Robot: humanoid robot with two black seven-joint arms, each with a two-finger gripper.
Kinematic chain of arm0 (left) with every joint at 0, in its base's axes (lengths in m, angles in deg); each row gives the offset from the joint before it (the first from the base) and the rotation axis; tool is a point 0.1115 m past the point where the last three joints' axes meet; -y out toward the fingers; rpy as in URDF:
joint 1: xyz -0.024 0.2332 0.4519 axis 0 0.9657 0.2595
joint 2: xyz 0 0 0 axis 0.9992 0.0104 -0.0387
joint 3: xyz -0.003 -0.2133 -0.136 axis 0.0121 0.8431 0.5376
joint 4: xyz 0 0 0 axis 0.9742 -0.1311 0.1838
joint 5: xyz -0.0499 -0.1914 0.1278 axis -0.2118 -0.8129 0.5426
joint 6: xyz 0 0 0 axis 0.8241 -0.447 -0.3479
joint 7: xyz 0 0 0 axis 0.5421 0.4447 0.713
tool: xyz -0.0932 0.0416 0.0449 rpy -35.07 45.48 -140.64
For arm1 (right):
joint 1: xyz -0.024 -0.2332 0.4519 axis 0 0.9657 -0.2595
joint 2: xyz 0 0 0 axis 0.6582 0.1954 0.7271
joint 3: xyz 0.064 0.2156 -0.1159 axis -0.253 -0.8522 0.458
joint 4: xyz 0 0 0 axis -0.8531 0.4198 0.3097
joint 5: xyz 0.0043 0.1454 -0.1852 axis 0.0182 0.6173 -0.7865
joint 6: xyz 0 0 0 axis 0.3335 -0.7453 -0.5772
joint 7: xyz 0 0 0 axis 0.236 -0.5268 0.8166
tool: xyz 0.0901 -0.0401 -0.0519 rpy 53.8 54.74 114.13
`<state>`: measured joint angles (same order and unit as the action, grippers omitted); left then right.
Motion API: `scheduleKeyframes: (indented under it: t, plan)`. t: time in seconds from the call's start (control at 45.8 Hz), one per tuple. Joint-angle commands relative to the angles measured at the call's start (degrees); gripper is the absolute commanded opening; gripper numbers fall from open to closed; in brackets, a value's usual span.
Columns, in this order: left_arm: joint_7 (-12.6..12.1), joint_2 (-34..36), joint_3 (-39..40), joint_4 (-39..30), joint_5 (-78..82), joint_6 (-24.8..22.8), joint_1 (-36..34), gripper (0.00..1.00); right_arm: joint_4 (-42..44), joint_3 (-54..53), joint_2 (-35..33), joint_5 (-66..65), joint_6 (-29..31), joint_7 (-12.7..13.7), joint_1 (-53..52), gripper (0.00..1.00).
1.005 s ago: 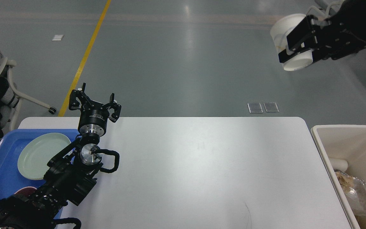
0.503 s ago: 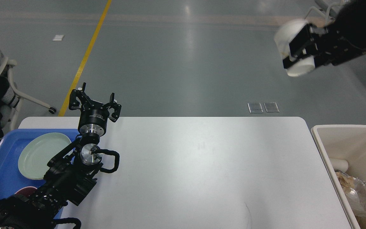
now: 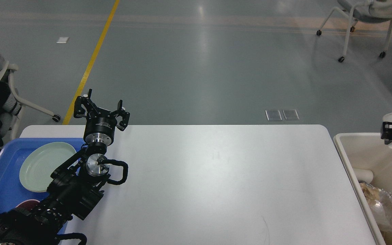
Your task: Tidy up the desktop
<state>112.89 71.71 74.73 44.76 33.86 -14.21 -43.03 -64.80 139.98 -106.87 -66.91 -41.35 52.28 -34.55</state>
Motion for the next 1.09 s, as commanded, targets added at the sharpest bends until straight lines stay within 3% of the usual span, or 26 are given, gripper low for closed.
scheduleKeyframes:
  t: [0.0, 0.066, 0.109, 0.612, 0.765, 1.071]
  plan:
    - [0.0, 0.0, 0.0, 0.01, 0.0, 0.0, 0.04, 1.0, 3.86, 1.12, 0.03, 0.58, -5.62, 0.01, 7.62, 0.66]
    - [0.0, 0.0, 0.0, 0.01, 0.0, 0.0, 0.04, 1.0, 4.3, 1.39, 0.03, 0.67, -6.51, 0.01, 9.12, 0.8]
    - [0.0, 0.0, 0.0, 0.01, 0.0, 0.0, -0.05, 1.0, 4.39, 1.39, 0.03, 0.85, -6.6, 0.01, 9.47, 1.0]
    - [0.0, 0.0, 0.0, 0.01, 0.0, 0.0, 0.04, 1.0, 4.57, 0.25, 1.35, 1.2, -5.72, 0.01, 8.51, 1.0]
    - [0.0, 0.0, 0.0, 0.01, 0.0, 0.0, -0.05, 1.0, -2.63, -0.37, 1.44, 3.74, -3.53, 0.01, -0.44, 1.0]
    - [0.0, 0.0, 0.0, 0.01, 0.0, 0.0, 0.04, 1.0, -20.92, -0.46, 3.01, 13.06, 9.31, 0.01, -25.14, 1.0]
